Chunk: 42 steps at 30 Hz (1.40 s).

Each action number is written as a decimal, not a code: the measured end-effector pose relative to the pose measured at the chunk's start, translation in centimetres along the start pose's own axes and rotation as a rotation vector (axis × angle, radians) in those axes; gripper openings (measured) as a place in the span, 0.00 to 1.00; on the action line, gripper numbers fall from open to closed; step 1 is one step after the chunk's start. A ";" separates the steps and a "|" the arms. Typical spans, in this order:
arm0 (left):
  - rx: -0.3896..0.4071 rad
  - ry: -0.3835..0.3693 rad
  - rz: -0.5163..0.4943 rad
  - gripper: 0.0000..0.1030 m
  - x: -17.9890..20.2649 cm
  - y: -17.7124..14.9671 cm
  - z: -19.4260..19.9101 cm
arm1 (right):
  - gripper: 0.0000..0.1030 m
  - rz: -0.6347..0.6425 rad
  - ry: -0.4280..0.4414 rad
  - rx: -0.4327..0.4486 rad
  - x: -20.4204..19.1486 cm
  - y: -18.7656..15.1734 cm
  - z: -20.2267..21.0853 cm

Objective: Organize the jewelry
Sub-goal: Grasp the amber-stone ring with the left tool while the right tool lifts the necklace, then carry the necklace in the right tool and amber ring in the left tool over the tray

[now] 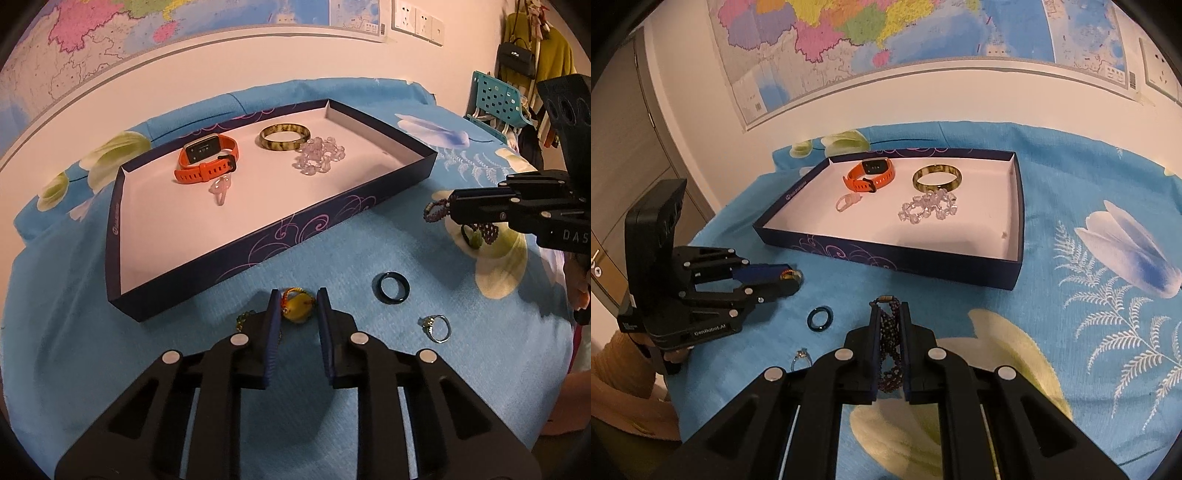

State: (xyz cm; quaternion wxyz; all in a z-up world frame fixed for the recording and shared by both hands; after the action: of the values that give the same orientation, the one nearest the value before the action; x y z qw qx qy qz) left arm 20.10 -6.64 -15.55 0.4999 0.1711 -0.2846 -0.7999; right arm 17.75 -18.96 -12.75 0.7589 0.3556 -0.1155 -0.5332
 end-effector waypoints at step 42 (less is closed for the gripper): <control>0.193 -0.014 0.089 0.19 -1.8 4.3 5.5 | 0.08 -0.008 0.053 0.132 -0.1 5.7 2.6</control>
State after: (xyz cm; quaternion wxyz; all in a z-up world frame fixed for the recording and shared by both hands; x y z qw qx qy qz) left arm 20.83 -4.95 -8.53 0.5140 0.2001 -0.3713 -0.7469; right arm 20.35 -18.93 -7.06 0.7343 0.4194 -0.1288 -0.5180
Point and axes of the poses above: each gripper's, at about its wrist camera, not at the fingertips, and z roughly against the way its jaws point, x to its right, y to its top, the point moved 8 cm from there along -z, roughly the way its jaws point, and after that the axes turned 3 degrees about z, right-handed, at the moved point
